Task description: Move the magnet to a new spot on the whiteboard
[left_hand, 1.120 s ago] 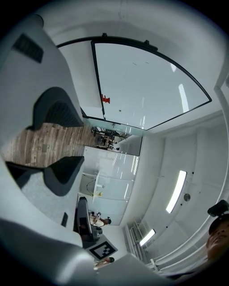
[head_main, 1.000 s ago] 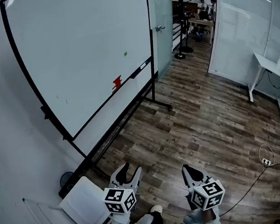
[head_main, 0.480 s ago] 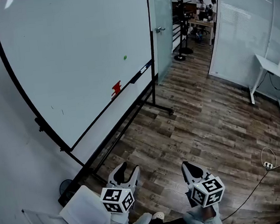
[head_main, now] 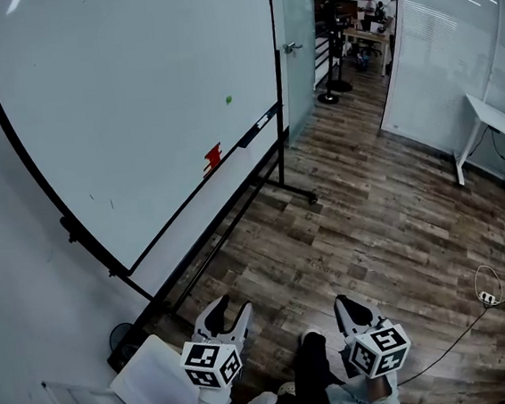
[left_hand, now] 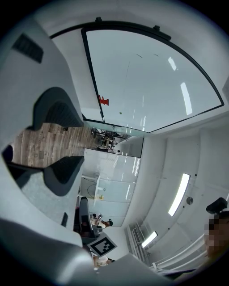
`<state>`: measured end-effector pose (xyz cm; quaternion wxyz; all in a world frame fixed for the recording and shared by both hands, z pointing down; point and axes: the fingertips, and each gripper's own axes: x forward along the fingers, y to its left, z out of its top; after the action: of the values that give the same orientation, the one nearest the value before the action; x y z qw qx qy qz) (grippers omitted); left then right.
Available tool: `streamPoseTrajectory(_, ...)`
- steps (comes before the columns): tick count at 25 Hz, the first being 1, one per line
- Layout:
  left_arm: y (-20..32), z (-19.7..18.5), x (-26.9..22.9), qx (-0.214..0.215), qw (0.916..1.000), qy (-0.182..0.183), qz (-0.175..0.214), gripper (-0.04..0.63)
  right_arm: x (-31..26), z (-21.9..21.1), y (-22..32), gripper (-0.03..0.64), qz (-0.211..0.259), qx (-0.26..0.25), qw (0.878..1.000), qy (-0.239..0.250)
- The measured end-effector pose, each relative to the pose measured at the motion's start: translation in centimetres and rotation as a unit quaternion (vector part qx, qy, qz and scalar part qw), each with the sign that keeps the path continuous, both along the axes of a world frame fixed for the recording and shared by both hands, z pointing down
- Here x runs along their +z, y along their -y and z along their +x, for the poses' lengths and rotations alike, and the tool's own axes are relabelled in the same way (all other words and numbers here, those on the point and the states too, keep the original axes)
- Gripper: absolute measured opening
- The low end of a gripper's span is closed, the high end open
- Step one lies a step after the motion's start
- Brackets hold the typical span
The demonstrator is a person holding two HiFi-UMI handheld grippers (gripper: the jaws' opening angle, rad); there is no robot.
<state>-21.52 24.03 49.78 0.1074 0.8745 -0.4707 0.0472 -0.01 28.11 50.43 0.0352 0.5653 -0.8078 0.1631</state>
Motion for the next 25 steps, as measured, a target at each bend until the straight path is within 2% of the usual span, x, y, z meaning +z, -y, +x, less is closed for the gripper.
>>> streamPoseTrajectory(10,4.7,-0.4,0.6,-0.019,0.9998,0.005,-0.008,0.201,0.5,0.1,5.8,0.028,-0.007,-0.016,1.0,0.006)
streamPoseTrajectory(25,19.6,4.1,-1.1,-0.036,0.9993,0.003,-0.002,0.201,-1.3,4.0,22.2,0.028,0.0,-0.044,0.999,0.005)
